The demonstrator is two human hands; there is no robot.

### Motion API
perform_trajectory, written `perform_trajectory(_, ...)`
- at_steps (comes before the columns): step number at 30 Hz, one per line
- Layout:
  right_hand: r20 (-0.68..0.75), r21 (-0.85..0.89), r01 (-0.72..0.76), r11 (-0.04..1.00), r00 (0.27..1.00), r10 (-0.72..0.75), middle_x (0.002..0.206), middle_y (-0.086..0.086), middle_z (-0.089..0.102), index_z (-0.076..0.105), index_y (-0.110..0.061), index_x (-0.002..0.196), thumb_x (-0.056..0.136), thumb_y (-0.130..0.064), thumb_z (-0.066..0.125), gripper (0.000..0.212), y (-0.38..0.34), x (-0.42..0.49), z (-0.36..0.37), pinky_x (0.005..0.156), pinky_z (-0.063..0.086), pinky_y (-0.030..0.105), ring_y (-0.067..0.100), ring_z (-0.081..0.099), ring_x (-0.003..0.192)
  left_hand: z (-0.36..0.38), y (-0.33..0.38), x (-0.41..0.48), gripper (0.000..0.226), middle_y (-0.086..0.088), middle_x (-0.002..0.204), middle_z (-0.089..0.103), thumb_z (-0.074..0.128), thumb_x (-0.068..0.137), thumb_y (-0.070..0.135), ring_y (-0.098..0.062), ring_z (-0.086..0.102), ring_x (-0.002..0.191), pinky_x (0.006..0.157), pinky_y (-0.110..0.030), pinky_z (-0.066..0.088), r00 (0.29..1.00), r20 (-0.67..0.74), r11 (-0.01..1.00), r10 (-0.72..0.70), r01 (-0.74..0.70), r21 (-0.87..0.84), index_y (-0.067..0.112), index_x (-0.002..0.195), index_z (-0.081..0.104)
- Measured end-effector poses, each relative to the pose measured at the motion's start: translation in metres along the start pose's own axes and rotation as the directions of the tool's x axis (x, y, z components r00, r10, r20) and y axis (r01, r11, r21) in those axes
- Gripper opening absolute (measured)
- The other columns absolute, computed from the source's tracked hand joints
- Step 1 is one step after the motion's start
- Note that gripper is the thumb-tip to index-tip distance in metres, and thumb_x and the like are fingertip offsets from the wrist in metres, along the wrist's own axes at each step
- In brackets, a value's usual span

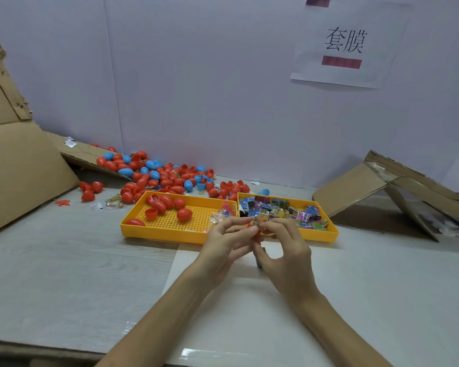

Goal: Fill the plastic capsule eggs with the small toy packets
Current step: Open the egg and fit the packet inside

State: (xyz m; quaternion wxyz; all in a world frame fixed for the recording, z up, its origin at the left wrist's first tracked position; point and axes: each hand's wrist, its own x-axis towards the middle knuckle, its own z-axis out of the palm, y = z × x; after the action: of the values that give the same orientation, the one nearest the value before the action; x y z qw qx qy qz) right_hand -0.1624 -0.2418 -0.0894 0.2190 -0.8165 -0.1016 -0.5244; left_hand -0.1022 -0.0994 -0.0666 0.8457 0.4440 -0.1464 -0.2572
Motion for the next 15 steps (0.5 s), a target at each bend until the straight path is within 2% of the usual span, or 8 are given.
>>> perform_trajectory(3,-0.037,-0.036,0.013,0.999,0.999,-0.014,0.101,0.01,0.065,0.072,0.0,0.101,0.08,-0.004,0.079,0.023,-0.0005,-0.0004,-0.0006,0.093,0.041,0.004,0.006,0.059,0.1,0.0006,-0.0003,-0.0005,0.04,-0.023,0.118,0.071,0.081,0.072,0.012,-0.038,0.07,0.109,0.086,-0.036,0.061,0.999,0.027,0.999,-0.039,0.04,-0.028,0.007,0.11,0.067)
perform_trajectory(9,-0.05,-0.053,0.038,0.998,0.998,-0.041,0.097,0.01,0.067,0.075,0.002,0.101,0.086,-0.007,0.074,0.018,0.0003,-0.001,-0.0016,0.09,0.049,0.01,0.013,0.065,0.092,0.0021,0.0017,-0.0022,0.046,-0.019,0.113,0.074,0.08,0.075,0.012,-0.029,0.073,0.107,0.086,-0.032,0.061,0.996,0.055,0.995,-0.064,0.068,-0.069,0.003,0.118,0.064)
perform_trajectory(15,-0.058,-0.064,0.029,0.998,0.998,-0.033,0.104,0.013,0.067,0.072,0.003,0.108,0.084,-0.007,0.075,0.027,-0.0014,0.0008,-0.0028,0.098,0.042,0.007,0.012,0.061,0.101,0.0024,0.0031,-0.0012,0.052,-0.018,0.118,0.072,0.077,0.082,0.01,-0.029,0.07,0.112,0.09,-0.032,0.059,0.991,0.087,0.985,-0.103,0.113,-0.13,0.0,0.13,0.06)
